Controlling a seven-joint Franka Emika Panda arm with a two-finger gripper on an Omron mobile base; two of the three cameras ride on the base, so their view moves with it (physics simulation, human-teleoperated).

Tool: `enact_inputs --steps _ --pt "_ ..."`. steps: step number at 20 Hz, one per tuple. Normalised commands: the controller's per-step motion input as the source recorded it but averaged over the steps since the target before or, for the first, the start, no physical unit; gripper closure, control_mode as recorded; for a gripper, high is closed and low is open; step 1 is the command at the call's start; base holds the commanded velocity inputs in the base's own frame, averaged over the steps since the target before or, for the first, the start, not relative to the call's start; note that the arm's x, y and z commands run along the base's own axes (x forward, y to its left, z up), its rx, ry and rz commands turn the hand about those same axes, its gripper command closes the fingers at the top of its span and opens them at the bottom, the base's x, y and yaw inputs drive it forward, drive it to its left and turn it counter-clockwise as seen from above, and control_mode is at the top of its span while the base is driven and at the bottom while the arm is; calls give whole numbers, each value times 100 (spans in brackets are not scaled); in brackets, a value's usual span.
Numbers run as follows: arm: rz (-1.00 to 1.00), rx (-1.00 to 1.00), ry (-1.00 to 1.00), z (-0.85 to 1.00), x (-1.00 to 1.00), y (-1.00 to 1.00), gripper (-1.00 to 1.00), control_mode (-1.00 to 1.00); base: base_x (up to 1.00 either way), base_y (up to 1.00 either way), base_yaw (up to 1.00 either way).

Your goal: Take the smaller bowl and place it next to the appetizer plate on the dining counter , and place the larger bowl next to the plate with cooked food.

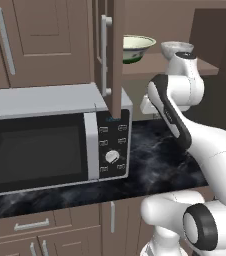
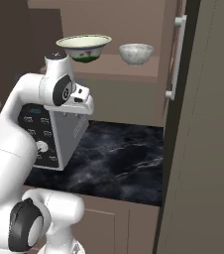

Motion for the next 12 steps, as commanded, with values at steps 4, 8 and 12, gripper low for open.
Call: enact_inputs --steps 4,8,12 --pt "0 1 -3 0 -28 -1 -100 -100 0 0 0" --pt "-23 8 -4 -4 -51 -10 -100 -100 0 0 0" --pt "-53 11 0 16 -24 -7 -100 -100 0 0 0"
